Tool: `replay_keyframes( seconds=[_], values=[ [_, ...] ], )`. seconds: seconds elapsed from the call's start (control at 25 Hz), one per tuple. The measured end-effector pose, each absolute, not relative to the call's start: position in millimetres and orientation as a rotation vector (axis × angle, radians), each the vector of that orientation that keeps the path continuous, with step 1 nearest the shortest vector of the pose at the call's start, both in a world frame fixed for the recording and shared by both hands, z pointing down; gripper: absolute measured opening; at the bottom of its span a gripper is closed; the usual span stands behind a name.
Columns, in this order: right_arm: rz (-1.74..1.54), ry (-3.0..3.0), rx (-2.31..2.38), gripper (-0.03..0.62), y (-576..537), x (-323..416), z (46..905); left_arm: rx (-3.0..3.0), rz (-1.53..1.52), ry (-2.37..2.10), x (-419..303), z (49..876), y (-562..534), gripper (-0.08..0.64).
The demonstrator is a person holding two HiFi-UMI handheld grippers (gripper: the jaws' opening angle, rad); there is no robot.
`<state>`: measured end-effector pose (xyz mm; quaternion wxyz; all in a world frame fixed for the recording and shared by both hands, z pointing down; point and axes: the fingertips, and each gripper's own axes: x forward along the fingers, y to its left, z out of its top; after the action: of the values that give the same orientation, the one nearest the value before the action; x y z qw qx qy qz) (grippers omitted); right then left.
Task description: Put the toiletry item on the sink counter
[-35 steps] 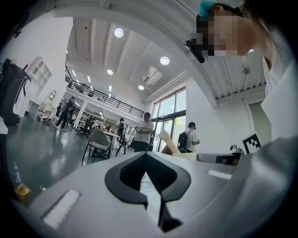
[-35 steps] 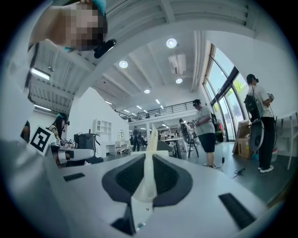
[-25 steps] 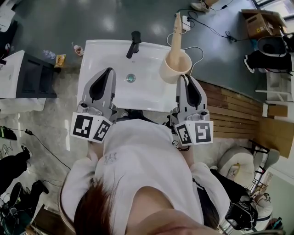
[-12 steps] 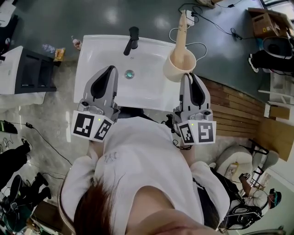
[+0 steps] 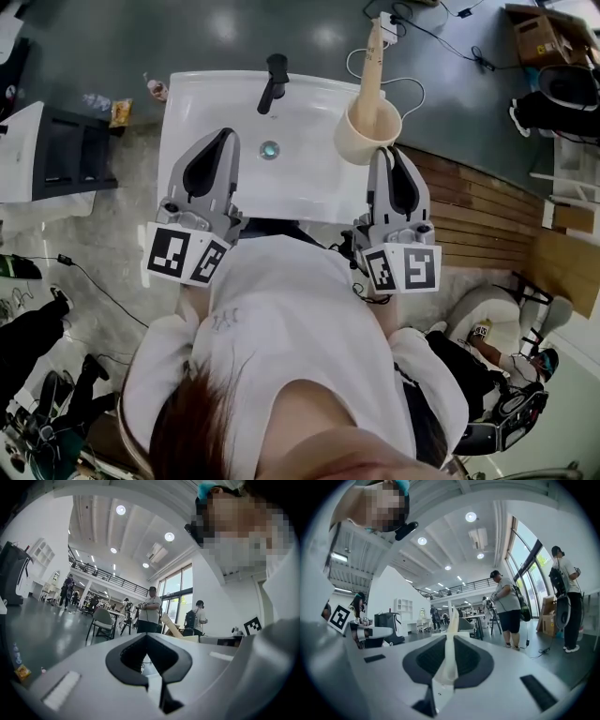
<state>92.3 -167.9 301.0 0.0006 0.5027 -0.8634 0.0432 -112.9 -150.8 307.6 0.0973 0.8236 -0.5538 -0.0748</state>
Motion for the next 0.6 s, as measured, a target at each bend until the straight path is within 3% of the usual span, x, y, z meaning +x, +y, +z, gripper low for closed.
replay_keyframes(
  seconds=[0.6],
  values=[
    [0.11, -2.665, 1.674, 0.048, -180, 88, 305, 2.466, -0.204, -1.572, -119, 316, -172, -0.015]
  ],
)
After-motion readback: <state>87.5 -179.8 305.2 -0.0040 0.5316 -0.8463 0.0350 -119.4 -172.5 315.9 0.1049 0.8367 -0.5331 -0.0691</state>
